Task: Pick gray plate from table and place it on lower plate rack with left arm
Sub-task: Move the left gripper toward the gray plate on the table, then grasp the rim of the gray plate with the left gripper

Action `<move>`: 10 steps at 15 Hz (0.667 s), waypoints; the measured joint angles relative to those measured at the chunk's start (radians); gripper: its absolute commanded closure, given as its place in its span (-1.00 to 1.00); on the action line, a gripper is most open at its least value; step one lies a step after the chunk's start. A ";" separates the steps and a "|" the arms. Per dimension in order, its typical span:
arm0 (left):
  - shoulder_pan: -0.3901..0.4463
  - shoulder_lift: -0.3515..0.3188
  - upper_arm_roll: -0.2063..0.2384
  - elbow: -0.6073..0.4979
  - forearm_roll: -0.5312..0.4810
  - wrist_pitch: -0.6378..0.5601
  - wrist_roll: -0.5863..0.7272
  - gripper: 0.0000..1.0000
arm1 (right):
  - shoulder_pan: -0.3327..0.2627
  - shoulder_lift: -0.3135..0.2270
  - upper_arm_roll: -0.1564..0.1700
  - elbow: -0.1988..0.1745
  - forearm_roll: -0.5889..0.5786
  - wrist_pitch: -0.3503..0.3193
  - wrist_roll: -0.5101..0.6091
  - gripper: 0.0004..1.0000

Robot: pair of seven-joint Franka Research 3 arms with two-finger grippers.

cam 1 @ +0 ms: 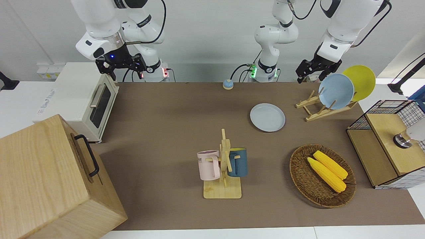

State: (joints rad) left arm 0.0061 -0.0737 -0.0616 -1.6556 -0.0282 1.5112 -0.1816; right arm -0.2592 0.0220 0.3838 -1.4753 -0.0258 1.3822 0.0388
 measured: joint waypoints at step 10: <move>0.000 -0.070 0.027 -0.392 0.007 0.288 0.000 -0.99 | 0.000 0.000 0.000 0.000 0.000 0.000 0.000 -0.97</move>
State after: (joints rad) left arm 0.0061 -0.1440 -0.0345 -2.0471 -0.0217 1.7991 -0.1816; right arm -0.2592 0.0220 0.3838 -1.4753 -0.0258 1.3822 0.0388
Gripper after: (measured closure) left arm 0.004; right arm 0.013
